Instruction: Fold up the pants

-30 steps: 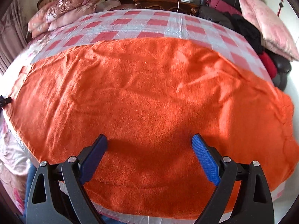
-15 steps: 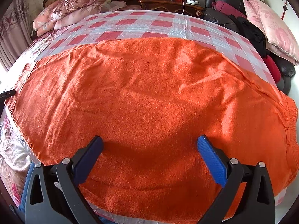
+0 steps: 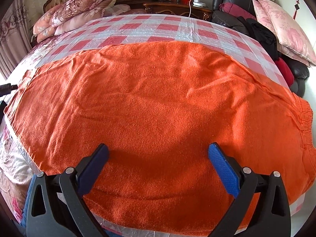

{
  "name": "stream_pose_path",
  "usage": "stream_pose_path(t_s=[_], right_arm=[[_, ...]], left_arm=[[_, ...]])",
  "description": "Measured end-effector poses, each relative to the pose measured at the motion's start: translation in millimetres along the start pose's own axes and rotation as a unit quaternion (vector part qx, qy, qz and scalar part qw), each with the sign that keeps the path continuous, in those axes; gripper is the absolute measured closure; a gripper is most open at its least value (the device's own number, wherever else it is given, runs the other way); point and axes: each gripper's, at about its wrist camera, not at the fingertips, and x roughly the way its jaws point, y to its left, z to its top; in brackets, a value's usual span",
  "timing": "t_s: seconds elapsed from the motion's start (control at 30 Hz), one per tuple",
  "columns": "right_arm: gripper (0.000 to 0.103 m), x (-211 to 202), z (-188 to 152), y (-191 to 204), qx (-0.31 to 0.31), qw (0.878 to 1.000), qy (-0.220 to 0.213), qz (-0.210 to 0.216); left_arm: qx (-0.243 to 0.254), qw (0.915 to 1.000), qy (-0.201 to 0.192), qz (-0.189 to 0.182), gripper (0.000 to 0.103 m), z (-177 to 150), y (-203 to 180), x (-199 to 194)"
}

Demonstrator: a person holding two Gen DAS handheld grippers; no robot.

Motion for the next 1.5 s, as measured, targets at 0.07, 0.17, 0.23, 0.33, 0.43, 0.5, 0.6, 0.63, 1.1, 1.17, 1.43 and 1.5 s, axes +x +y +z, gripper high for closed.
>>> stream_pose_path(t_s=[0.07, 0.17, 0.23, 0.33, 0.43, 0.5, 0.6, 0.63, 1.1, 1.17, 1.43, 1.5], right_arm=[[0.005, -0.3, -0.4, 0.2, 0.004, 1.000, 0.002, -0.003], [0.005, -2.0, -2.4, 0.1, 0.005, 1.000, 0.007, -0.004], [0.005, -2.7, -4.0, 0.3, 0.005, 1.000, 0.007, -0.004], [0.005, -3.5, -2.7, 0.8, 0.008, 1.000, 0.012, -0.009], [0.006, -14.4, -0.5, -4.4, 0.020, 1.000, -0.005, 0.003], [0.006, -28.7, 4.5, -16.6, 0.036, 0.999, -0.032, 0.011], [0.006, -43.3, 14.4, -59.8, 0.088, 0.995, -0.056, -0.008], [0.006, -44.3, 15.7, -77.0, 0.108, 0.992, -0.056, -0.016], [0.013, -20.4, -14.4, -199.2, 0.147, 0.968, -0.011, -0.205], [0.011, -24.4, -16.2, -195.4, 0.143, 0.962, -0.007, -0.234], [0.011, -41.0, 8.3, -154.2, 0.146, 0.974, -0.048, -0.166], [0.010, -42.2, 14.8, -126.0, 0.126, 0.983, -0.051, -0.120]], left_arm=[[0.008, 0.9997, 0.006, -0.021, 0.058, 12.0, -2.0, 11.8], [0.025, 0.9995, 0.009, -0.017, 0.054, 26.8, 0.6, 23.8], [0.044, 0.9983, 0.025, -0.030, 0.054, 32.3, 0.1, 35.6], [0.067, 0.9971, 0.019, -0.030, 0.051, 41.6, 3.6, 43.1], [0.076, 0.9966, 0.021, -0.025, 0.051, 48.4, 5.9, 47.7], [0.082, 0.9963, 0.018, -0.019, 0.051, 49.1, 3.6, 48.6], [0.089, 0.9959, 0.014, 0.007, 0.050, 49.3, -2.7, 47.6], [0.091, 0.9956, 0.011, 0.019, 0.050, 48.8, -6.3, 47.6], [0.062, 0.9932, -0.014, 0.098, 0.046, 43.5, -23.4, 18.0], [0.061, 0.9934, -0.053, 0.080, 0.045, 31.7, -44.1, -16.6], [0.125, 0.9739, -0.003, -0.189, 0.040, -70.8, -184.6, -68.2], [0.159, 0.9627, 0.010, -0.219, 0.040, -95.4, -217.8, -70.5]])
